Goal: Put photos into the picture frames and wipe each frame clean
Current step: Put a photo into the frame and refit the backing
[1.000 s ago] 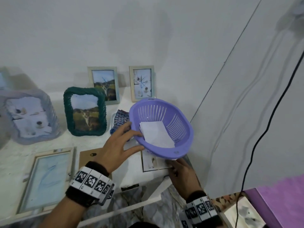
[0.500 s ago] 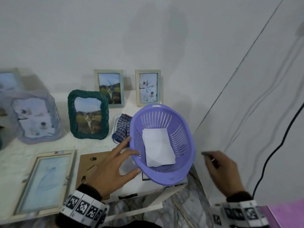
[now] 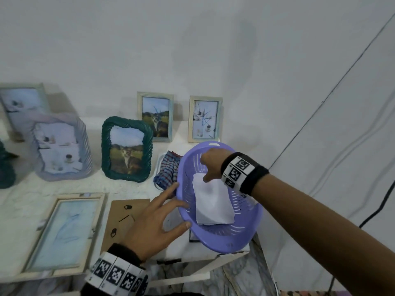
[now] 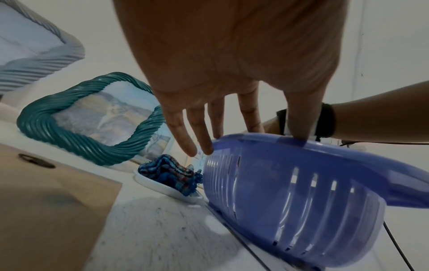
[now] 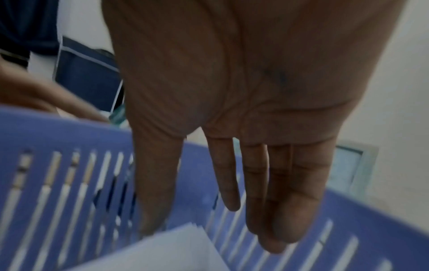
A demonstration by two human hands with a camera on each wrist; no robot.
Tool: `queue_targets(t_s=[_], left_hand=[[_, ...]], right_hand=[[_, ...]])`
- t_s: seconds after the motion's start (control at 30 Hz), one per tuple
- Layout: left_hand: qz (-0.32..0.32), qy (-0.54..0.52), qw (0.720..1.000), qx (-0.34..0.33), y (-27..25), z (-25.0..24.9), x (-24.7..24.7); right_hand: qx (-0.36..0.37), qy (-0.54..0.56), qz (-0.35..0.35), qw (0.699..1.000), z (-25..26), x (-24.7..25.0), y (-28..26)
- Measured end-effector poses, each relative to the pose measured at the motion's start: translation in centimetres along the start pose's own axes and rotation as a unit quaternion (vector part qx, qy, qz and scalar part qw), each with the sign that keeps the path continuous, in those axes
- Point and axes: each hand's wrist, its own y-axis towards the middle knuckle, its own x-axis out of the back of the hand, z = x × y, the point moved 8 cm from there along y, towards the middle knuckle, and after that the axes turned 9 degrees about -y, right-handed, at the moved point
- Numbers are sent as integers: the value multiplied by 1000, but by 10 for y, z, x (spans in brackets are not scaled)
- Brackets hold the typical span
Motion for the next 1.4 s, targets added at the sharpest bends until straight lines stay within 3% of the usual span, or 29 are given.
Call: queue_targets(t_s=[0.1, 0.37, 0.43, 0.53, 0.7, 0.8, 0.87, 1.03, 1.1, 1.17, 1.23, 1.33, 1.4], left_hand=[[6, 2, 1000, -5, -1, 0, -1], [20, 15, 1000, -13, 1, 1, -2], [24, 15, 999, -16, 2, 1, -2], [21, -5, 1000, -4, 1, 3, 3], [-57, -84, 995, -6, 4, -8, 46], [-111, -176, 978, -2, 6, -16, 80], [-130, -235, 963, 9, 6, -21, 102], [-131, -306, 943, 28, -9, -10, 146], [-142, -325, 934, 48, -23, 9, 160], [-163, -347, 920, 78, -39, 33, 173], [-184, -355, 911, 101, -54, 57, 185], [-199, -355, 903, 139, -75, 91, 197], [-193, -349, 903, 163, -88, 110, 200]], right_hand=[[5, -34, 47, 998, 5, -30, 28], [-27, -48, -8, 998, 4, -38, 38], [-51, -17, -23, 998, -4, -25, 29], [-79, 119, -53, 988, -19, 4, 1], [-103, 249, -225, 937, -33, 77, -76], [-75, 266, -350, 895, -12, 123, -122], [-46, 301, -384, 872, 13, 142, -136], [12, 398, -395, 828, 78, 154, -117], [-3, 438, -431, 789, 94, 148, -107], [-32, 504, -457, 732, 107, 134, -99], [-44, 570, -435, 696, 127, 112, -86], [-8, 639, -337, 691, 178, 75, -61], [4, 646, -307, 699, 206, 55, -49]])
